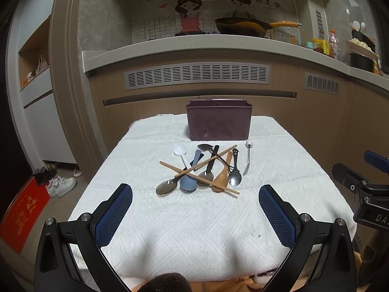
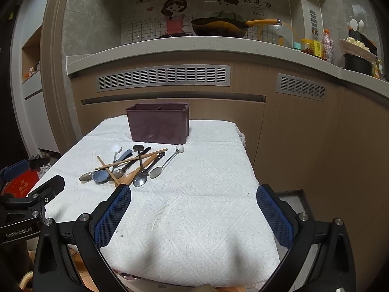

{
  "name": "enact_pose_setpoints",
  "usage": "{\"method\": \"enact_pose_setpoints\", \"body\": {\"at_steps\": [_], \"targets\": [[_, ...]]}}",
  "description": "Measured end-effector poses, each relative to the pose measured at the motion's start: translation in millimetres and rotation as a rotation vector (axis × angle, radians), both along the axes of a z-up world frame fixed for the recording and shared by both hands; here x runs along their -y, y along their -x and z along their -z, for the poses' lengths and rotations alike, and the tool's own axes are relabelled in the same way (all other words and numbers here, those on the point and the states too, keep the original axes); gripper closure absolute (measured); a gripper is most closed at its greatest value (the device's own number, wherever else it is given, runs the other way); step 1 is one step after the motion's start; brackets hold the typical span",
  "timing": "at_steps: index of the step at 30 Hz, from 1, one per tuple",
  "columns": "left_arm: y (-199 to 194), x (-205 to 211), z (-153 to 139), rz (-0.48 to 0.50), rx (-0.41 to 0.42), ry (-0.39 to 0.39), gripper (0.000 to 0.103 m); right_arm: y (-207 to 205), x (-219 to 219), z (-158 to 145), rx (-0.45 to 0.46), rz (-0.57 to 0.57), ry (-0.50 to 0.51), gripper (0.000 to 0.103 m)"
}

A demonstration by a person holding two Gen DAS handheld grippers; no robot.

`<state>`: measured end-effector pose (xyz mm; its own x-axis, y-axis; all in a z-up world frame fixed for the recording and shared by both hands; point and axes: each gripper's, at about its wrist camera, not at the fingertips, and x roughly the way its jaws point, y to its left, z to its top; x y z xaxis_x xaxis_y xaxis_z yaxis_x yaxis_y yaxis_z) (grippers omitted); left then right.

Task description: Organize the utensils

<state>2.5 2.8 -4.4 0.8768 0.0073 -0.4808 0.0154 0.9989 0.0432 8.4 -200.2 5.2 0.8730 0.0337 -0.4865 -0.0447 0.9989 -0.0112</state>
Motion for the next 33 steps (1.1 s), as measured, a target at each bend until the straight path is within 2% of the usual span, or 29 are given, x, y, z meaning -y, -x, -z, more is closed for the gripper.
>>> {"method": "enact_pose_setpoints", "body": {"at_steps": [33], "targets": [[-1.0,-1.7,0.3,-0.001,-0.005,0.003,0.0,-2.4,-3.4,4.0,-0.013,-0.006,-0.005,0.0]]}}
